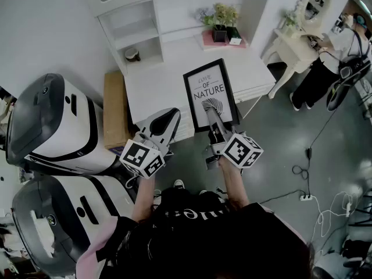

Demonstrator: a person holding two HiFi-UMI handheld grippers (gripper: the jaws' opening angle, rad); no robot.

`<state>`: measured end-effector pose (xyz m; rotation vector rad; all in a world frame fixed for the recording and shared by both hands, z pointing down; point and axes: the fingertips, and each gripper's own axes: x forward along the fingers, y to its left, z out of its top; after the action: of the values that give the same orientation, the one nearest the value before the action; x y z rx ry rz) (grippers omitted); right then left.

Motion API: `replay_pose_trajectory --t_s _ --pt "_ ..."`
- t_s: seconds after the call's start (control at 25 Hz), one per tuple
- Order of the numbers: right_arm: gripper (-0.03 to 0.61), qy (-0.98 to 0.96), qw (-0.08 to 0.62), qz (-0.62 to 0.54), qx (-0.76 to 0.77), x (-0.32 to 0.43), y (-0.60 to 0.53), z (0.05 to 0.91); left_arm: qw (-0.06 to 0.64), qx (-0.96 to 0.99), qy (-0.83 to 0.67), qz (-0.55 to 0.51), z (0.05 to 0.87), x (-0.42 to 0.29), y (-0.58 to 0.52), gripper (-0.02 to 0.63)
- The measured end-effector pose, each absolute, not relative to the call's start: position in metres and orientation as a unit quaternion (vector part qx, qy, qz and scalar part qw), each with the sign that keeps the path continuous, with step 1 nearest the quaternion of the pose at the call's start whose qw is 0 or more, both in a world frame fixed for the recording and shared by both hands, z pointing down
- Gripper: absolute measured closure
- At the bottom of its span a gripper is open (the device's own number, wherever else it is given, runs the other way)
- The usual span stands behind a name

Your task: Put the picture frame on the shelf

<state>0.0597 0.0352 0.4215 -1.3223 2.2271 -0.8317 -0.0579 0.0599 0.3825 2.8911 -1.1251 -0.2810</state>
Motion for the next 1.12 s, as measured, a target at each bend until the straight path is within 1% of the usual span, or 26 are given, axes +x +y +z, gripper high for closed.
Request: replay_pose_trajectory --t_s 0.24,0.52,0.76,1.12 --pt "0.526 0.803 0.195 -0.287 -0.484 0.032 0.023 0.422 0.022 0.932 -0.348 -0.103 0.380 -0.083 0.049 0.588" --pt "0.526 0.798 0.210 -0.296 -0.481 0.003 0.015 0.426 0.020 0.939 -0.330 -0.096 0.385 -0.106 0.042 0.588" --pt "0.526 0.796 0.201 -0.303 -0.485 -0.016 0.015 0.436 0.020 0.943 -0.320 -0.091 0.395 -0.123 0.038 0.587" --pt "0.526 0.789 0.192 -0.309 -0.494 -0.011 -0.003 0.444 0.028 0.946 -0.310 -0.087 0.403 -0.118 0.016 0.586"
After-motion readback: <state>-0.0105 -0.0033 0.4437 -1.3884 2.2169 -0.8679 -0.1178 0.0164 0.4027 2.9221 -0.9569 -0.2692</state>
